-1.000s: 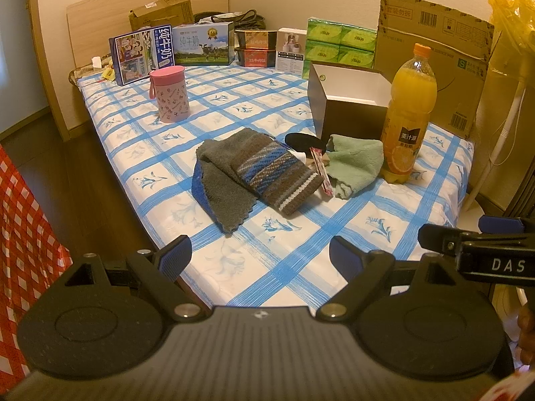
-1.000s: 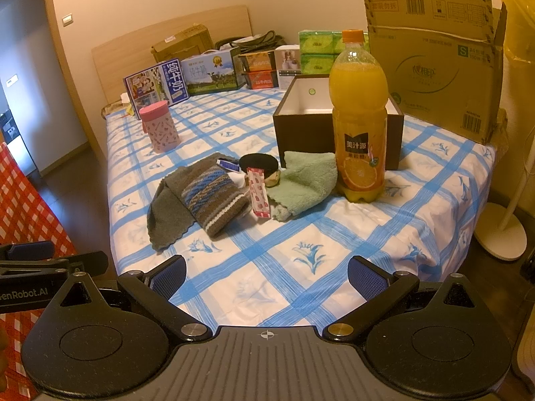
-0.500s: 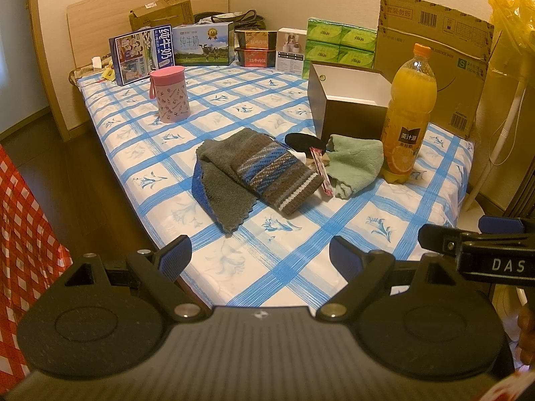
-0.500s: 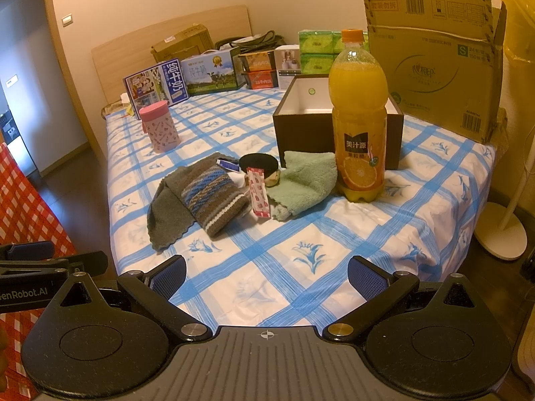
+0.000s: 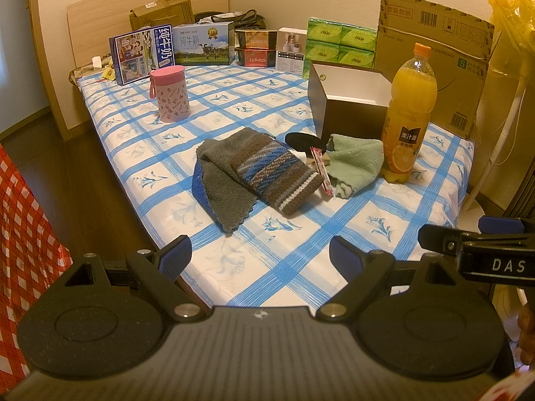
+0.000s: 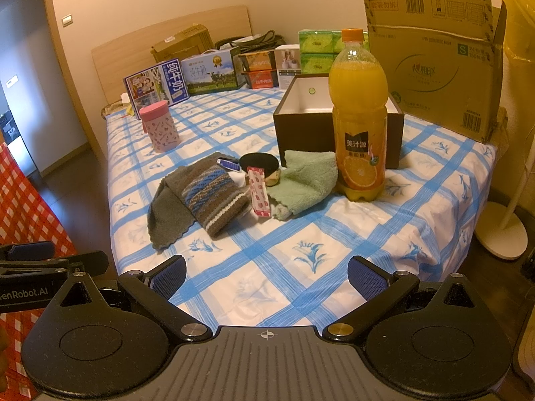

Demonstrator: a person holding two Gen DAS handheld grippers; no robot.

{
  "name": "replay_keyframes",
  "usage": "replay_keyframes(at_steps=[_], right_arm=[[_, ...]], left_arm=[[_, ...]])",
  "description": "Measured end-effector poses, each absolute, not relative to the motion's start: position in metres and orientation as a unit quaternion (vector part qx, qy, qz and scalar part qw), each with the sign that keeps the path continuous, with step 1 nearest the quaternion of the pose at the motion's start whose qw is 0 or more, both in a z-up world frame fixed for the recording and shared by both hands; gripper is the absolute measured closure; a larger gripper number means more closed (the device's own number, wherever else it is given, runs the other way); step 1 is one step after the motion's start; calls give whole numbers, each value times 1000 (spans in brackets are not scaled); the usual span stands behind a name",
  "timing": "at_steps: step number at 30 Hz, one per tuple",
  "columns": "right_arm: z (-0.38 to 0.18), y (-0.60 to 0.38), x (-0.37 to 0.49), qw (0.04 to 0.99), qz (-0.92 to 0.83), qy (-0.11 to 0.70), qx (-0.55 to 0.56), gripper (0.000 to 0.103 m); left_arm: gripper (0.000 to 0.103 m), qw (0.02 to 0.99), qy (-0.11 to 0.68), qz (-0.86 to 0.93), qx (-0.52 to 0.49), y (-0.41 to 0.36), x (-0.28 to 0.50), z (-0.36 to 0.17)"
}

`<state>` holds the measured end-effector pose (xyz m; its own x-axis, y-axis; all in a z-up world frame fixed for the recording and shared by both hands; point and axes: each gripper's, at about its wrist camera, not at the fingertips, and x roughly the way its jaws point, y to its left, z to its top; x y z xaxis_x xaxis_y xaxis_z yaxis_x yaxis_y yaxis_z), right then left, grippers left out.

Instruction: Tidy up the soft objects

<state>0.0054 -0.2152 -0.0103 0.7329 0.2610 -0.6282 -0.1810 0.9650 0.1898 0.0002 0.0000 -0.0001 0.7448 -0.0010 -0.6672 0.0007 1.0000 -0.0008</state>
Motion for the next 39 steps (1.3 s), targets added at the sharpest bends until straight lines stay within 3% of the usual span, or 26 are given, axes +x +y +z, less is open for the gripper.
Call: replay_keyframes(at_steps=[39], right_arm=[[-15, -213, 13, 927, 119, 350, 58, 1]], left_arm=[[15, 933, 361, -1, 0, 0, 0, -6]])
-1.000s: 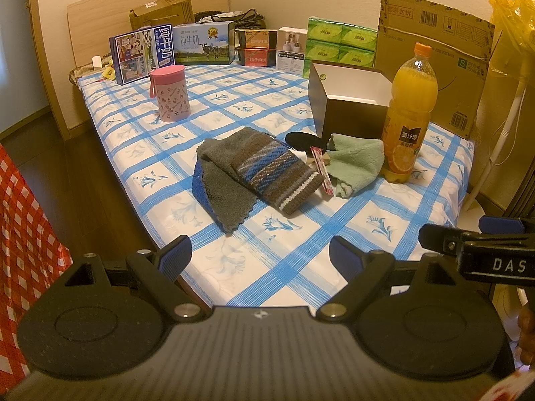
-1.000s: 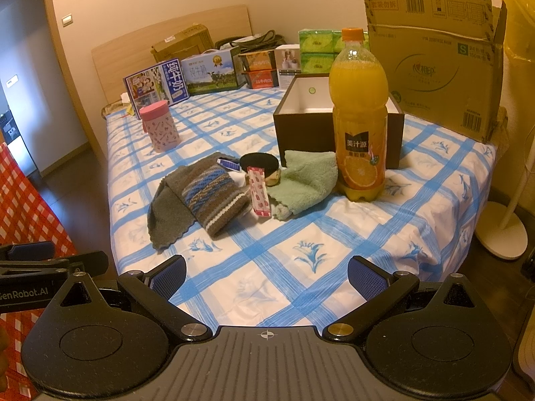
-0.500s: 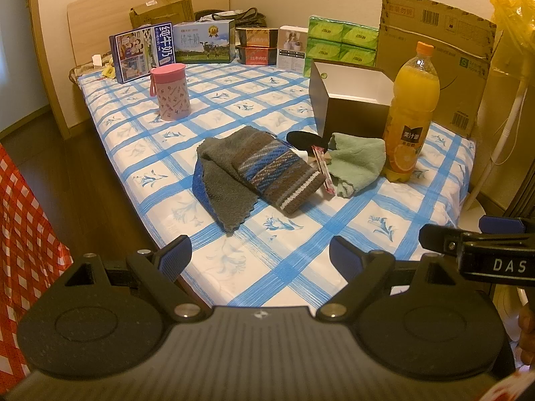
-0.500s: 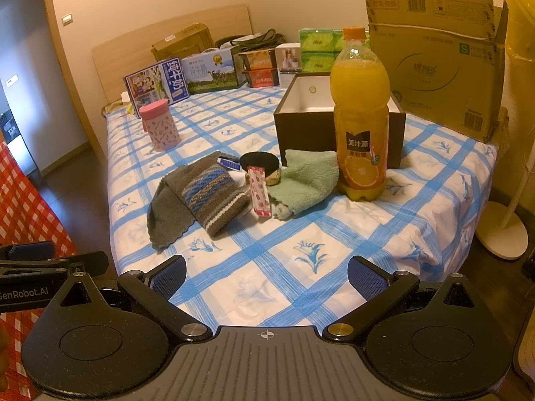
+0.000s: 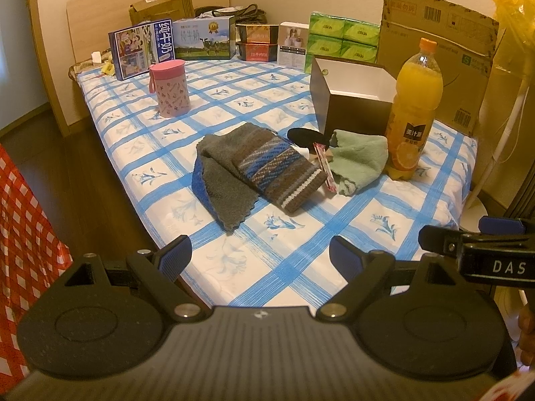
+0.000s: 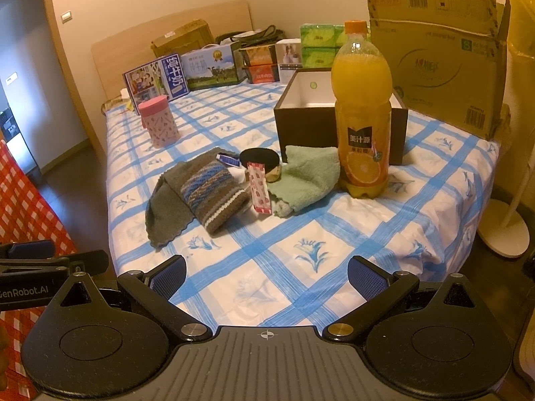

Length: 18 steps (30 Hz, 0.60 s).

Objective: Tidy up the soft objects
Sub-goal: 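Move the left tool to the striped knit sock and close on it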

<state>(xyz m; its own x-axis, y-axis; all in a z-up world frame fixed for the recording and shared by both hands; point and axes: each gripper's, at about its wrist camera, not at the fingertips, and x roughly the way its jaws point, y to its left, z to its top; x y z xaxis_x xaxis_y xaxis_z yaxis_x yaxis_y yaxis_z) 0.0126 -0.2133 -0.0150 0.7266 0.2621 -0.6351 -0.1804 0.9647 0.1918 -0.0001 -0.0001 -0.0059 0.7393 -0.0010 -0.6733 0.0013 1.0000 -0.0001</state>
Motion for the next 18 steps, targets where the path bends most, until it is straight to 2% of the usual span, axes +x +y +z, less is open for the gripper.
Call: replay_keyframes(at_steps=[18], right_arm=[[-34, -218, 35, 924, 143, 347, 70, 2]], left_arm=[[16, 918, 396, -4, -11, 5, 32, -25]])
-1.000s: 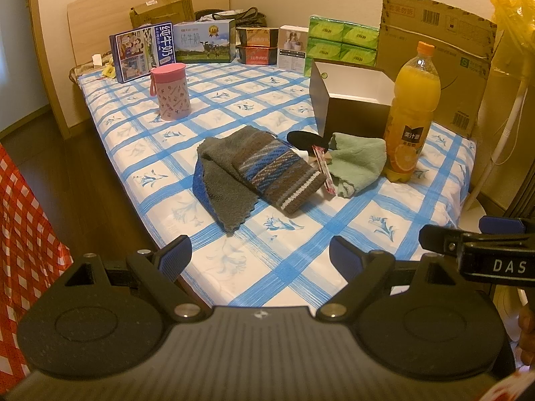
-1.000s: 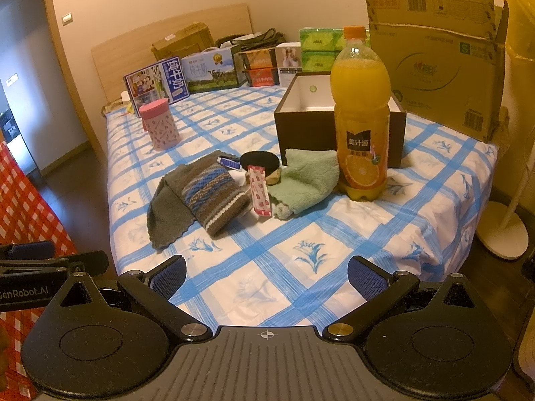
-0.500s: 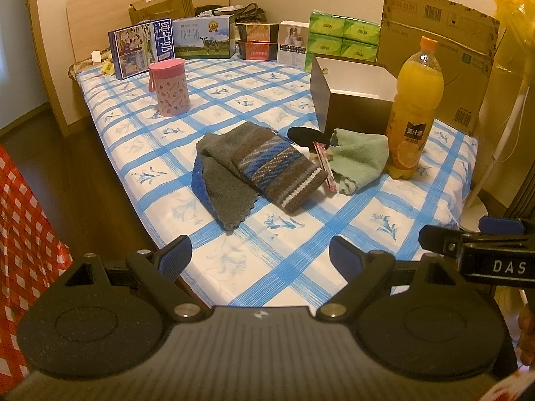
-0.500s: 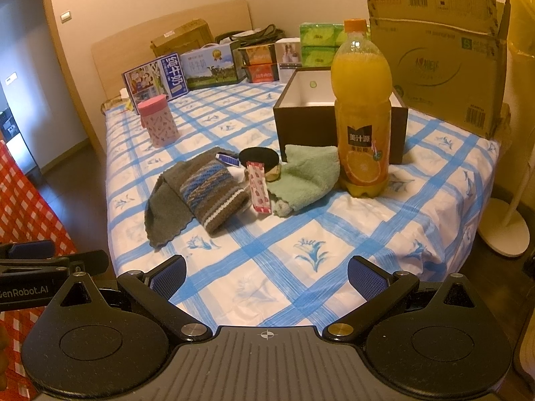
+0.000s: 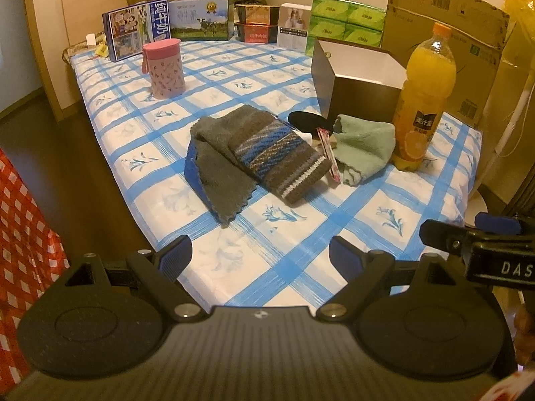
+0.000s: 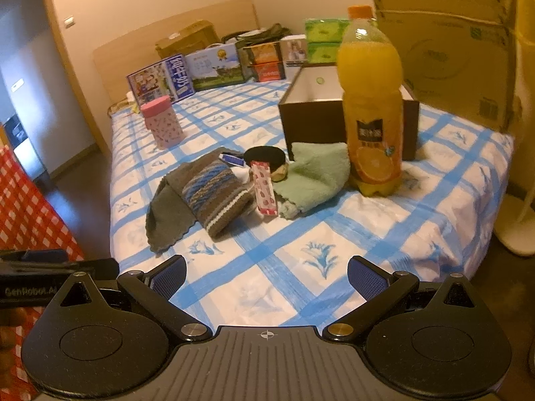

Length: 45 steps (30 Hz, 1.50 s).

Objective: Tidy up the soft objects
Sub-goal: 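Move the left tool to the striped knit sock and close on it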

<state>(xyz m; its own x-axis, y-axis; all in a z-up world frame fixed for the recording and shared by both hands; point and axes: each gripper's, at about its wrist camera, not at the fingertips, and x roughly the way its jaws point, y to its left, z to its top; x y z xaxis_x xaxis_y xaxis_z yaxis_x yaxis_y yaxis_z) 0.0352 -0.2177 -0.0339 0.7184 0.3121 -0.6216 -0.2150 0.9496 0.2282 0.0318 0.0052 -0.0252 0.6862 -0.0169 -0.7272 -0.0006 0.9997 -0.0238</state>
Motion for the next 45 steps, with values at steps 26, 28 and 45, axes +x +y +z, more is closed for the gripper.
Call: replay_keyframes(at_steps=[26, 28, 45], right_arm=[[-78, -214, 178, 913, 181, 359, 63, 48], [-83, -209, 190, 912, 189, 360, 61, 50], [-125, -183, 255, 892, 223, 389, 60, 64]], left_arm=[[21, 900, 435, 10, -13, 7, 177, -71], [21, 899, 437, 13, -15, 9, 186, -75], [21, 887, 459, 26, -33, 28, 226, -103]])
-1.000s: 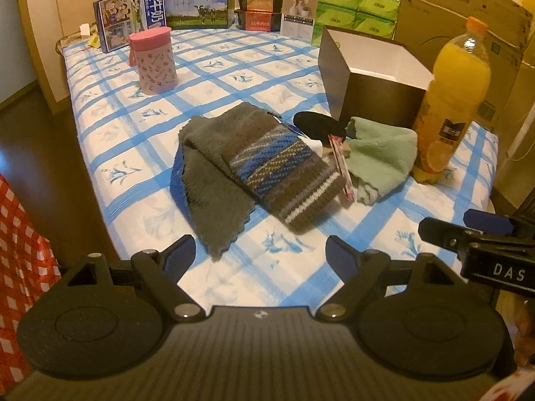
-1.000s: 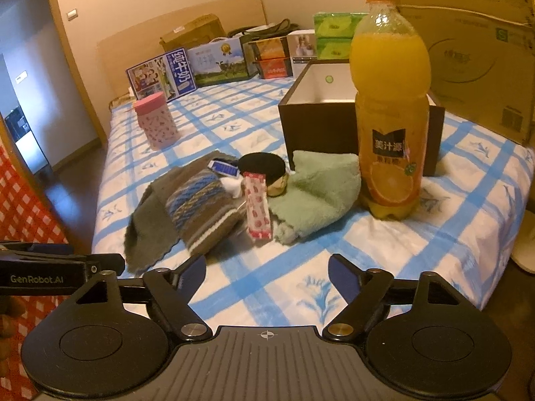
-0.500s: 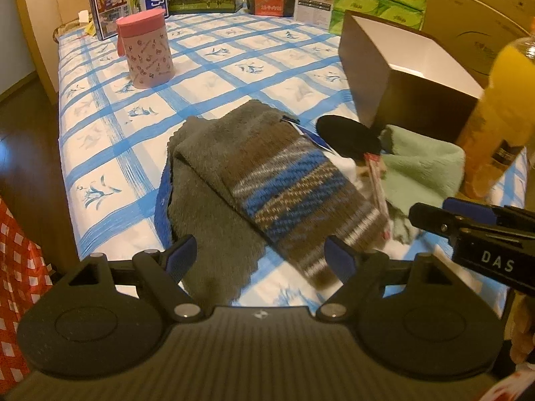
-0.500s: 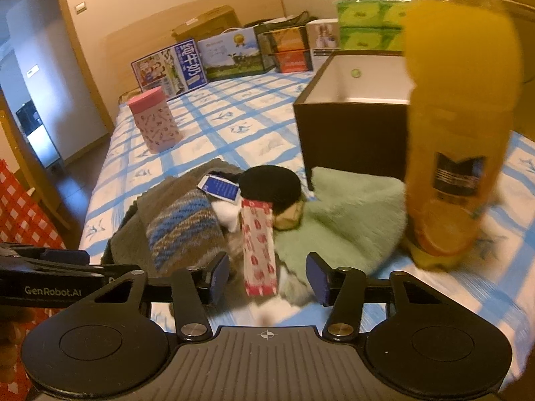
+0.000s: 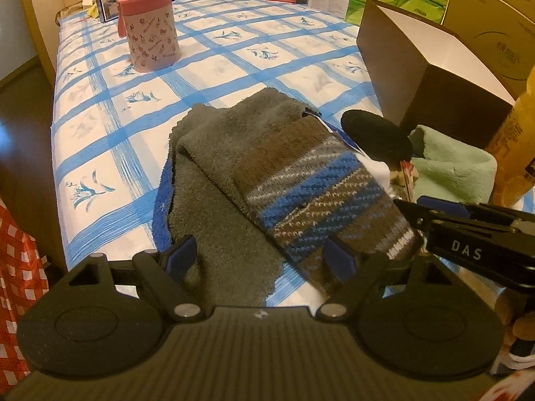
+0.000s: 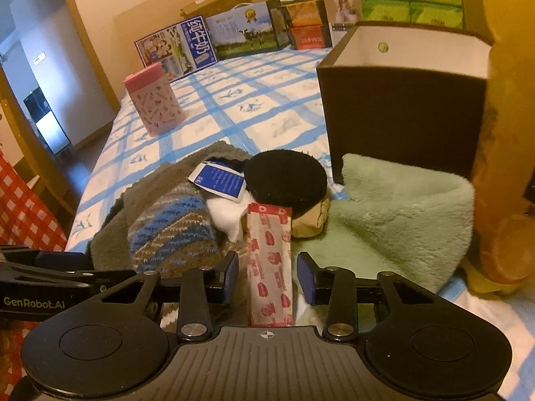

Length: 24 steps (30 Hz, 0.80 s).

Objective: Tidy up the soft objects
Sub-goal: 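Move the left tool to the striped knit sock and close on it, then lift the striped sock with the left tool and carry it over the open box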

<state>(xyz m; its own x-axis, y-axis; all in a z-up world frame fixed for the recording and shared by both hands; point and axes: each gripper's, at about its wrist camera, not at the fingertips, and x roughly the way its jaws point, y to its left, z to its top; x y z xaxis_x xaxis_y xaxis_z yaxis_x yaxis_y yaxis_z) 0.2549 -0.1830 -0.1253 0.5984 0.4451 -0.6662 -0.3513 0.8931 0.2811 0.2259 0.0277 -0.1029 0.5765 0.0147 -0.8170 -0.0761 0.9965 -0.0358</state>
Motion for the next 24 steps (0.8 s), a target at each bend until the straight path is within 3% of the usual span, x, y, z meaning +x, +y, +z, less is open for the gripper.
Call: replay_keyframes(at_steps=[2, 5, 8, 24], right_arm=[[-127, -183, 258, 890, 227, 389, 64, 68], [-127, -182, 261, 887, 236, 391, 71, 88], [-123, -182, 260, 889, 239, 385, 69, 96], [-106, -218, 251, 902, 200, 373, 84, 99]], left_arm=[[21, 887, 460, 25, -38, 29, 228, -104], [21, 886, 459, 23, -53, 30, 231, -105], [21, 886, 458, 13, -75, 30, 233, -104], [19, 860, 470, 2, -198, 20, 267, -120]])
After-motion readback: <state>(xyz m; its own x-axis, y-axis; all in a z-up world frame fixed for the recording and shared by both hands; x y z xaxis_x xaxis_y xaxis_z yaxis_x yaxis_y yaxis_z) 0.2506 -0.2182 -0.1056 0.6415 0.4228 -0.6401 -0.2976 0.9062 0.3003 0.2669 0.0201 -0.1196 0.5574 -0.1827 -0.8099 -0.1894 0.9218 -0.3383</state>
